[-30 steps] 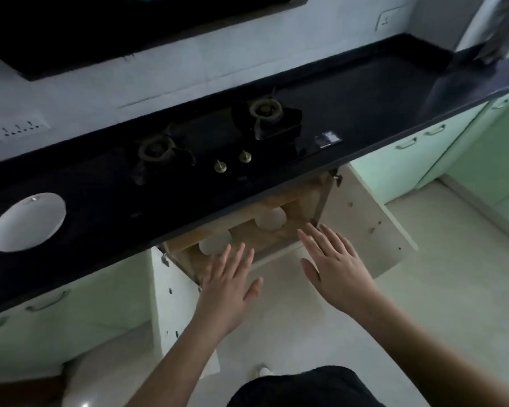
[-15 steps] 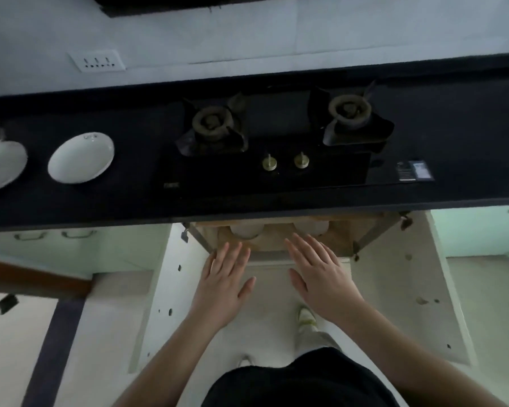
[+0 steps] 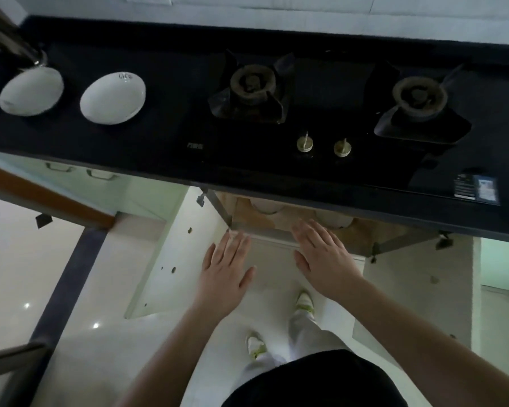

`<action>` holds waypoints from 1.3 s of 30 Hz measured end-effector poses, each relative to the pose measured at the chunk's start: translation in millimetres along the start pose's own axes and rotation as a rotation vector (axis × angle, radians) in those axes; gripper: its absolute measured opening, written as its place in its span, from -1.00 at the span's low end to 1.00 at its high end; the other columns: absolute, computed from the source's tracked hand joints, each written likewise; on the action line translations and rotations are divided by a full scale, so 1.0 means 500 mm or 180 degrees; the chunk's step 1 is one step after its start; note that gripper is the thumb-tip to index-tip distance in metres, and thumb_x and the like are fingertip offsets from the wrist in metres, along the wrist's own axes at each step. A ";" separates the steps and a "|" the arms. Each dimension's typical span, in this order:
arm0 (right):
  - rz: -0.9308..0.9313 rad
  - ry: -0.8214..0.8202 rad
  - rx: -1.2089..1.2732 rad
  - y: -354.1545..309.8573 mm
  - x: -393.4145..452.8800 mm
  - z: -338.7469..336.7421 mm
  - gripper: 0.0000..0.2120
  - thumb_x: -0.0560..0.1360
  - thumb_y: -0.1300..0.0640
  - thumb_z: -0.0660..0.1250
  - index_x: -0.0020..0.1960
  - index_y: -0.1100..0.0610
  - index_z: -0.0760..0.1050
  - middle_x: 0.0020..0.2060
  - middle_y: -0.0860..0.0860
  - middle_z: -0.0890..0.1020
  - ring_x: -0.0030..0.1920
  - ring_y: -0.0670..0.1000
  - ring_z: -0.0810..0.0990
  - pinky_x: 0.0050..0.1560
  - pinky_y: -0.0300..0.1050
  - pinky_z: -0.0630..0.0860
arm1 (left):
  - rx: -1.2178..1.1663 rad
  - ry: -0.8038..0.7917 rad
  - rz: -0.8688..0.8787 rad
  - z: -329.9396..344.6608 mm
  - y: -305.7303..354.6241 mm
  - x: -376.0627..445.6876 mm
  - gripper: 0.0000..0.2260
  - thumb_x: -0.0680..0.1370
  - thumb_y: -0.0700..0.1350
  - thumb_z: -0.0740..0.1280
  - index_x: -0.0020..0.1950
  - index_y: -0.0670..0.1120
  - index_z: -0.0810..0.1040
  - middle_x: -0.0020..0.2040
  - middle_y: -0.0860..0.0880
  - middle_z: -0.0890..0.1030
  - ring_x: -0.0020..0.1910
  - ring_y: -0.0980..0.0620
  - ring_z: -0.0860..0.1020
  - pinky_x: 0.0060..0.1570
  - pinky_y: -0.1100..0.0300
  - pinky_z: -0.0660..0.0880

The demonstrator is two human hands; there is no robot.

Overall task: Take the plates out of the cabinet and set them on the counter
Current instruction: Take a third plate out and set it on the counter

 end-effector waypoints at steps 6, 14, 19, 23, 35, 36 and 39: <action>0.0072 -0.0107 0.0049 -0.041 -0.010 0.068 -0.46 0.63 -0.07 0.01 0.56 0.11 0.12 0.52 0.05 0.26 0.52 0.08 0.16 0.49 0.02 0.08 | -0.0022 -0.0179 0.0113 0.056 -0.037 -0.022 -0.43 0.66 0.18 -0.05 0.62 0.01 -0.09 0.63 0.03 -0.06 0.58 0.01 -0.20 0.51 0.02 -0.22; 0.0145 -0.0220 0.0059 -0.062 0.030 0.116 -0.40 0.60 -0.15 -0.17 0.58 0.06 0.00 0.56 0.01 0.15 0.55 0.02 0.05 0.52 -0.03 0.00 | 0.0041 -0.0006 0.0292 0.057 -0.065 0.021 -0.40 0.61 0.20 -0.17 0.61 0.00 0.06 0.62 0.01 0.04 0.59 -0.04 -0.10 0.52 -0.03 -0.13; 0.0205 -0.0291 0.0021 0.011 0.113 0.195 -0.40 0.59 -0.16 -0.18 0.58 0.05 0.02 0.55 0.00 0.17 0.55 0.02 0.07 0.48 -0.08 -0.09 | 0.0073 0.0046 0.0177 0.126 -0.101 0.109 -0.42 0.63 0.17 -0.10 0.59 -0.05 0.19 0.59 -0.03 0.18 0.58 -0.08 0.04 0.51 -0.10 0.05; 0.0073 -0.0372 -0.0219 0.064 0.177 0.283 -0.43 0.61 -0.12 -0.10 0.56 0.09 0.13 0.53 0.05 0.24 0.52 0.10 0.19 0.47 0.00 0.01 | 0.0200 0.0090 0.0113 0.222 -0.123 0.181 -0.46 0.64 0.14 0.00 0.55 -0.09 0.29 0.55 -0.08 0.29 0.55 -0.12 0.16 0.47 -0.16 0.19; -0.0212 -0.0481 -0.0697 0.245 0.342 0.573 -0.43 0.59 -0.11 -0.01 0.47 0.17 0.33 0.47 0.07 0.36 0.43 0.12 0.37 0.43 0.04 0.25 | 0.0072 0.0037 0.0022 0.590 -0.187 0.385 -0.48 0.64 0.17 0.02 0.49 -0.08 0.38 0.49 -0.09 0.40 0.52 -0.13 0.25 0.46 -0.15 0.22; -0.0185 -0.0470 -0.0667 0.257 0.356 0.593 -0.44 0.58 -0.10 0.01 0.44 0.18 0.38 0.44 0.08 0.40 0.40 0.13 0.41 0.42 0.03 0.25 | 0.0071 0.0043 0.0063 0.618 -0.193 0.400 -0.48 0.65 0.17 0.02 0.50 -0.08 0.38 0.49 -0.09 0.39 0.51 -0.13 0.26 0.46 -0.16 0.23; -0.0125 -0.0382 -0.0611 0.295 0.408 0.657 -0.43 0.60 -0.12 -0.04 0.53 0.11 0.23 0.52 0.01 0.26 0.48 0.07 0.29 0.46 -0.01 0.15 | 0.0187 0.0004 0.0089 0.698 -0.214 0.452 -0.43 0.65 0.20 -0.09 0.55 -0.06 0.29 0.54 -0.08 0.32 0.51 -0.13 0.25 0.49 -0.13 0.15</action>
Point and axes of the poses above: each hand's wrist, its own x-axis towards the middle knuckle, its own z-axis out of the palm, y = z × x, the point moved 6 cm from there along x, towards the middle knuckle
